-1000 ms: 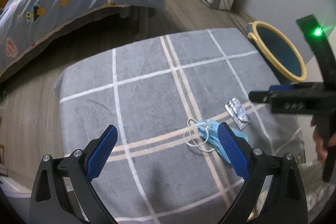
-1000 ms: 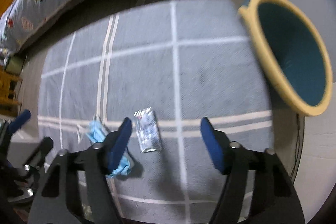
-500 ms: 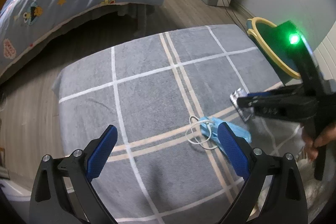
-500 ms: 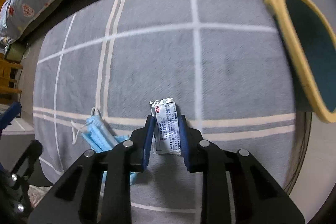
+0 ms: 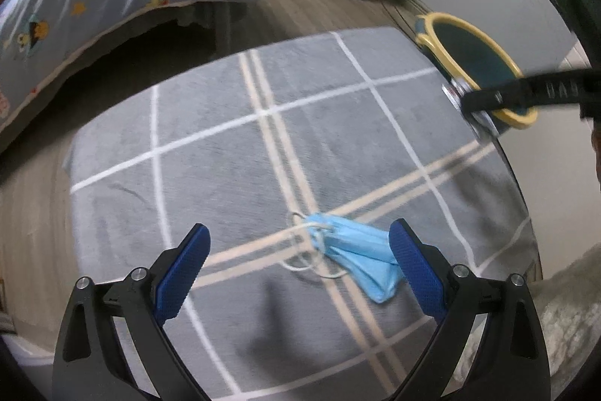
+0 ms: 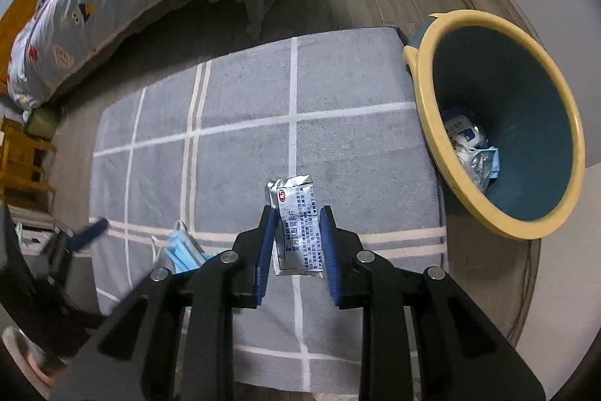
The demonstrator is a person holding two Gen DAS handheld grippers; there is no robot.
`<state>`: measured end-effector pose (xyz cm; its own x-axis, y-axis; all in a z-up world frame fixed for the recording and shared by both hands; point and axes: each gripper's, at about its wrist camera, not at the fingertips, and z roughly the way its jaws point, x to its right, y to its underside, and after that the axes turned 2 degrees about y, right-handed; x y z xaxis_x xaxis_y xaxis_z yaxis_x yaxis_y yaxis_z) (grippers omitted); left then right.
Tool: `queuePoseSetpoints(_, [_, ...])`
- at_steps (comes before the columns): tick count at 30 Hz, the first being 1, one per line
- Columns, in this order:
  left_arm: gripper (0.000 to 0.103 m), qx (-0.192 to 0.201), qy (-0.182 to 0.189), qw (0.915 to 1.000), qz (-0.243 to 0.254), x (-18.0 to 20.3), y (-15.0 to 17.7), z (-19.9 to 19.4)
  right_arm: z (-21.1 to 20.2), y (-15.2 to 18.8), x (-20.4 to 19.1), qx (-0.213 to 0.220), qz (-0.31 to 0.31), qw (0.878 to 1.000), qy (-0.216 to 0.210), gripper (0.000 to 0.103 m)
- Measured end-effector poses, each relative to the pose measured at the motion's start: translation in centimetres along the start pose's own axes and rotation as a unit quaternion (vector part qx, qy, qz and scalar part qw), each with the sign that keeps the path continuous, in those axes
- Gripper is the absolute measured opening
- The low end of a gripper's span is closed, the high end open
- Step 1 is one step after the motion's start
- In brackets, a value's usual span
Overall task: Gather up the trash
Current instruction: 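Grasp the foil packet with the right gripper while the left grasps the blue mask, then lift the foil packet and blue mask and carry both over the teal bin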
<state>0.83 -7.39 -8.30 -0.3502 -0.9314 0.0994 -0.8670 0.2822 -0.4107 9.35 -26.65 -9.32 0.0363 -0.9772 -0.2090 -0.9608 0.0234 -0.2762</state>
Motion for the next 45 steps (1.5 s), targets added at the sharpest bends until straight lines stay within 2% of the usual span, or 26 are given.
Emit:
queuePoseSetpoints(3, [0.095, -0.009, 0.005, 0.9999, 0.009, 1.2, 0.1, 1.1, 0.0, -0.6, 0.1, 0.010, -0.012, 1.000, 0.013, 0.024])
queuePoseSetpoints(7, [0.095, -0.023, 0.006, 0.9994, 0.026, 2.3, 0.5, 2.2, 0.1, -1.2, 0.8, 0.010, -0.006, 1.000, 0.003, 0.024])
queuePoseSetpoints(12, [0.091, -0.034, 0.019, 0.9990, 0.021, 2.4, 0.8, 2.7, 0.2, -1.4, 1.0, 0.009, -0.013, 1.000, 0.001, 0.024])
queuePoseSetpoints(21, [0.056, -0.059, 0.034, 0.9972, 0.031, 3.0, 1.2, 3.7, 0.4, -1.2, 0.4, 0.006, -0.026, 1.000, 0.001, 0.024])
queuePoseSetpoints(22, [0.051, -0.057, 0.035, 0.9972, 0.034, 3.0, 1.1, 3.6, 0.4, -1.2, 0.3, 0.006, -0.027, 1.000, 0.002, 0.024])
queuePoseSetpoints(23, [0.036, -0.056, 0.038, 0.9970, 0.038, 3.1, 1.1, 3.5, 0.5, -1.2, 0.3, 0.006, -0.029, 1.000, 0.003, 0.024])
queuePoseSetpoints(24, [0.027, -0.055, 0.037, 0.9970, 0.041, 3.1, 1.1, 3.3, 0.5, -1.2, 0.2, 0.006, -0.030, 1.000, 0.004, 0.024])
queuePoseSetpoints(28, [0.014, -0.039, 0.026, 0.9974, 0.055, 3.3, 0.8, 2.6, 0.7, -1.1, 0.1, 0.004, -0.033, 0.999, 0.007, 0.024])
queuePoseSetpoints(32, [0.012, -0.024, 0.020, 0.9980, 0.056, 3.1, 0.4, 1.8, 0.7, -1.0, -0.2, 0.005, -0.038, 0.999, 0.010, 0.024])
queuePoseSetpoints(38, [0.012, 0.022, 0.009, 0.9989, 0.041, 1.3, -1.2, -0.5, 0.9, -0.7, -0.7, 0.005, -0.046, 0.999, 0.015, 0.024])
queuePoseSetpoints(45, [0.012, 0.080, -0.027, 0.9962, 0.022, -0.8, -3.8, -3.2, 0.4, -0.5, -1.5, 0.012, -0.052, 0.998, 0.013, 0.024])
